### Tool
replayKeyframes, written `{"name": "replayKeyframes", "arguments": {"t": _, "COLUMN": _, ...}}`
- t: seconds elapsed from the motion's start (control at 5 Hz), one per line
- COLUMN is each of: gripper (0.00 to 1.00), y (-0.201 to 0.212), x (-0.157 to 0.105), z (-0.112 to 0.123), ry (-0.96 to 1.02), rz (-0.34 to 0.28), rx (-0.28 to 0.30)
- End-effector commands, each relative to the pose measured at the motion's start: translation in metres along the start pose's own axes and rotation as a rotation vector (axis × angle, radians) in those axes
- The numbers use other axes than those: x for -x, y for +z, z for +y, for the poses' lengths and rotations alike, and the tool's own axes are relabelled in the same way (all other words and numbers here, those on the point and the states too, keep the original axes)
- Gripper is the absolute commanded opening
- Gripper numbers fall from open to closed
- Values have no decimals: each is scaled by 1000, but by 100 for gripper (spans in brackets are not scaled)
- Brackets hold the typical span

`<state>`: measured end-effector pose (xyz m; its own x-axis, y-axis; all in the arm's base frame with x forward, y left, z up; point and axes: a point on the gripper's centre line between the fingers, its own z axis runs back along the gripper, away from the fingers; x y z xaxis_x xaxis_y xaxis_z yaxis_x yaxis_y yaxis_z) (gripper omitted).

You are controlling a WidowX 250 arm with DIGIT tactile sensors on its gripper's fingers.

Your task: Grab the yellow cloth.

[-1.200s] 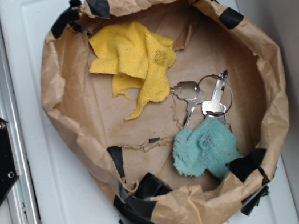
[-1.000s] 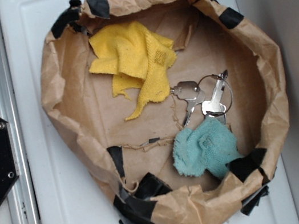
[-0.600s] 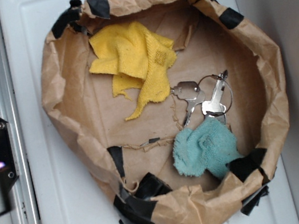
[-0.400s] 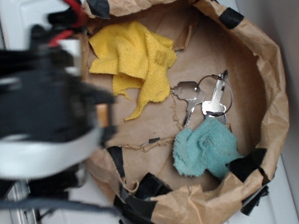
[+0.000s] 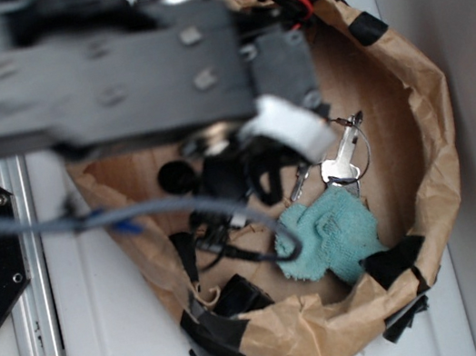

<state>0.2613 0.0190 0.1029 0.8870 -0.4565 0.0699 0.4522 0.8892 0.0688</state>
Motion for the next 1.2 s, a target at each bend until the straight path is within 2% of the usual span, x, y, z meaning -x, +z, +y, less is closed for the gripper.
{"name": "replayKeyframes", "arguments": {"t": 0.0, "gripper": 100, "y": -65, "x": 25, "z": 15, "ry": -100, "rz": 102, "rx": -107}}
{"name": "replayKeyframes", "arguments": {"t": 0.2, "gripper": 100, "y": -86, "x": 41, "z": 19, "ry": -130, "rz": 169, "rx": -183}}
{"name": "replayKeyframes", "arguments": {"t": 0.4, "gripper": 0, "y": -83, "x": 43, "z": 29, "ry": -35, "rz": 160, "rx": -210}}
{"name": "replayKeyframes", "arguments": {"t": 0.6, "gripper": 0, "y": -73, "x": 43, "z": 32, "ry": -19, "rz": 139, "rx": -207}}
{"name": "replayKeyframes", "arguments": {"t": 0.8, "gripper": 0, "y": -52, "x": 41, "z": 33, "ry": -11, "rz": 86, "rx": -202}}
{"name": "replayKeyframes", "arguments": {"t": 1.0, "gripper": 0, "y": -19, "x": 36, "z": 31, "ry": 52, "rz": 72, "rx": -278}}
